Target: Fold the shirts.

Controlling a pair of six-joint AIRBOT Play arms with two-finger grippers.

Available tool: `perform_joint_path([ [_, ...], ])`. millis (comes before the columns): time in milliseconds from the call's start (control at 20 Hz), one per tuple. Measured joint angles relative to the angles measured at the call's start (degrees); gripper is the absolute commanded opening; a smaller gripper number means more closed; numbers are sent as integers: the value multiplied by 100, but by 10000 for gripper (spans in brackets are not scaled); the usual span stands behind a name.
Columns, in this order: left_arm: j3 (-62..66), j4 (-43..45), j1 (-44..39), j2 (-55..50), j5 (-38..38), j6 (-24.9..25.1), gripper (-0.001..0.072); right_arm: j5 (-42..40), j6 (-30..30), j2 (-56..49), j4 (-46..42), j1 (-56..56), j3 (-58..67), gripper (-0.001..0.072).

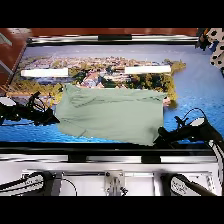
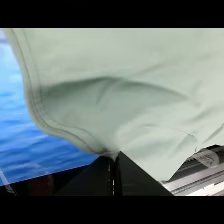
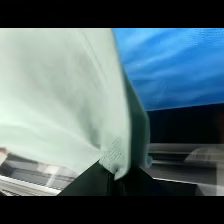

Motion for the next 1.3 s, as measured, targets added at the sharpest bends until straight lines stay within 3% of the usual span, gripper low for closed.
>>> perform_joint_path([
  [300,1132,-175,0,269,-142,-46,32,350,-328,726,2,122,1152,57],
  [600,4017,-1436,-2,933,125,-50,32,339,-848,2151,-256,11,4503,58],
  [800,5978,-1661,-2,1488,426,-55,32,52,-713,2745,-1047,-4,6756,58],
  [1100,6533,-590,-2,2774,774,-601,32,280,-282,3412,-1633,-4,8070,58],
  [1300,6485,90,-2,3257,409,-772,32,844,-103,3630,-1744,-4,8229,58],
])
